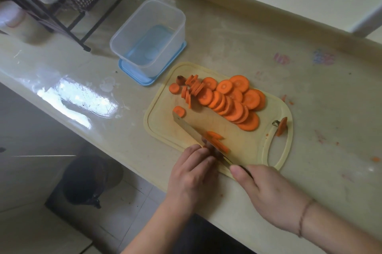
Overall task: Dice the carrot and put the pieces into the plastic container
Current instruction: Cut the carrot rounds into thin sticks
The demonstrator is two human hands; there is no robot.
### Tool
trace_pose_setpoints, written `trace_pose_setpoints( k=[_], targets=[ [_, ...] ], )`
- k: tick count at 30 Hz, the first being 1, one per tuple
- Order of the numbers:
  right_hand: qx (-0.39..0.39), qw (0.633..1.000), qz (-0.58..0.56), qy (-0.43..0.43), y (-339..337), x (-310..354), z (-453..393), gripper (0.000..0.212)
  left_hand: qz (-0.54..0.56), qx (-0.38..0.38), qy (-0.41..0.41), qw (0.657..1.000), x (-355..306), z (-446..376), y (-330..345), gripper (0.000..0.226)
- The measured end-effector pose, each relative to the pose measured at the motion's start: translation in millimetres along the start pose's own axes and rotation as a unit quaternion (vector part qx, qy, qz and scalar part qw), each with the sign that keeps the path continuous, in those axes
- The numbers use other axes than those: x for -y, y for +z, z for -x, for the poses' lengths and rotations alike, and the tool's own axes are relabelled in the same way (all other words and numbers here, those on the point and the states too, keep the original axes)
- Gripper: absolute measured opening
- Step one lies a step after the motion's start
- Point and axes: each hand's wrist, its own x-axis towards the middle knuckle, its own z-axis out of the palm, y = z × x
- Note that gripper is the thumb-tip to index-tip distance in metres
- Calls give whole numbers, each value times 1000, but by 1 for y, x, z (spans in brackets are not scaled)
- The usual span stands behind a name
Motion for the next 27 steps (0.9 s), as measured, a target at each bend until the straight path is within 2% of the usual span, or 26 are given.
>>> trace_pose_setpoints(
  k=[4,8,15,20,24,27],
  targets=[
    [6,1000,-14,-23,-1,6,-17,64,-1,6,-4,1000,0,-1,-1,14],
    [3,999,-49,-5,-11,1,-6,70,-5,1,-14,1000,-3,-1,-1,15],
    [-11,1000,-21,12,-19,3,23,63,-3,1,-21,1000,-2,1,-1,9],
    [4,1000,-7,18,-14,-4,30,76,12,8,-26,1000,-3,2,-3,28],
    [6,1000,-4,29,-10,-12,34,85,3,1,-27,1000,0,4,-3,9],
    [6,1000,0,25,-8,-15,35,88,0,-2,-22,1000,0,3,-3,8]
  ],
)
